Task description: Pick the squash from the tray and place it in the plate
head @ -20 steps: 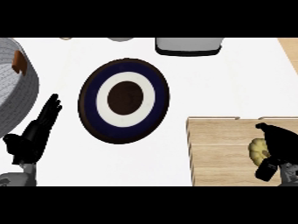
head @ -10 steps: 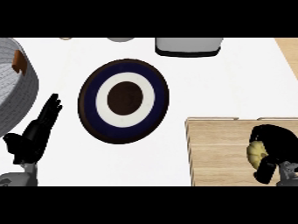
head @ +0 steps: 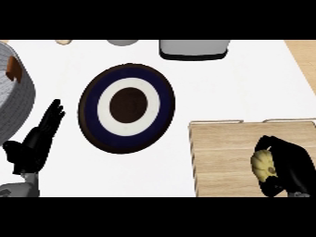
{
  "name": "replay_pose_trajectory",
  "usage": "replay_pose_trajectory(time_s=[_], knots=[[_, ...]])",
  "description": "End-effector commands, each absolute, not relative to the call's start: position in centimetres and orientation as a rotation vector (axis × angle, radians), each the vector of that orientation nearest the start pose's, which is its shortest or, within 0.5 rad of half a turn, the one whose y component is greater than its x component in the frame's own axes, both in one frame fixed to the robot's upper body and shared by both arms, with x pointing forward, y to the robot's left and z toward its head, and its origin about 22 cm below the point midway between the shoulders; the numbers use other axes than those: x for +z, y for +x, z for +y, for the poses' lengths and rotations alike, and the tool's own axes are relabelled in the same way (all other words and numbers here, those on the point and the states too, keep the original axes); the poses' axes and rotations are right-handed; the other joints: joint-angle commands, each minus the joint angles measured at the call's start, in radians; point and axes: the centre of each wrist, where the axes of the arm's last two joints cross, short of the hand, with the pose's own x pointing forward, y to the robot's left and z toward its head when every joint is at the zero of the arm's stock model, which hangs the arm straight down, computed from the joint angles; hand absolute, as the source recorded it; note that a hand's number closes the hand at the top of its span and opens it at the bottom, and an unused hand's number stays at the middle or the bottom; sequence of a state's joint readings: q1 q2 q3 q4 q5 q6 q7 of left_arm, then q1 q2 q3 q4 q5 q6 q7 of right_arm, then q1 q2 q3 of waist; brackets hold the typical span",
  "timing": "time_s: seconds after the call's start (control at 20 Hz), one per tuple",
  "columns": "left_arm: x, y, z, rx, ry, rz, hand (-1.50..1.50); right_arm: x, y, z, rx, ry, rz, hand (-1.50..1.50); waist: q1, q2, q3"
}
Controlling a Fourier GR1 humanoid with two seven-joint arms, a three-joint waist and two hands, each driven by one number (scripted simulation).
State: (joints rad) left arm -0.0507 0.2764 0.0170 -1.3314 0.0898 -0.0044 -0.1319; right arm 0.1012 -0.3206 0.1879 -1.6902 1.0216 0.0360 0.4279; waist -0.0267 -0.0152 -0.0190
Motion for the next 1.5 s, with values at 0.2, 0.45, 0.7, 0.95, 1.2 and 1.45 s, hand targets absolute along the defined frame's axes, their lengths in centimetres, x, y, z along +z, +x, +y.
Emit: replay_pose_trajectory(time_s=[0.2, 0.45, 0.7, 0.95, 1.2, 1.45], knots=[[-2.4, 23.6, 29.8, -0.138, 0.164, -1.507, 0.00, -0.7, 16.4, -21.5, 0.606, -1.008, -1.372, 1.50, 0.019, 0.009, 0.020], [-3.0, 24.0, 30.0, -0.135, 0.159, -1.530, 0.00, 2.9, 13.9, -21.1, 0.532, -1.035, -1.517, 1.50, 0.019, 0.012, 0.019], [-2.1, 25.0, 31.1, -0.126, 0.172, -1.520, 0.00, 6.5, 12.0, -20.2, 0.433, -1.115, -1.672, 1.50, 0.012, 0.011, 0.019], [-2.2, 24.5, 30.4, -0.147, 0.140, -1.522, 0.00, 7.3, 13.2, -16.1, 0.428, -1.113, -1.720, 1.50, 0.026, 0.014, 0.019], [-2.1, 25.2, 30.5, -0.141, 0.138, -1.523, 0.00, 11.6, 15.6, -14.8, 0.428, -1.087, -1.766, 1.50, 0.030, 0.015, 0.018], [-1.8, 25.9, 31.7, -0.144, 0.137, -1.516, 0.00, 12.0, 18.8, -11.7, 0.503, -1.032, -1.760, 1.50, 0.031, 0.016, 0.018]])
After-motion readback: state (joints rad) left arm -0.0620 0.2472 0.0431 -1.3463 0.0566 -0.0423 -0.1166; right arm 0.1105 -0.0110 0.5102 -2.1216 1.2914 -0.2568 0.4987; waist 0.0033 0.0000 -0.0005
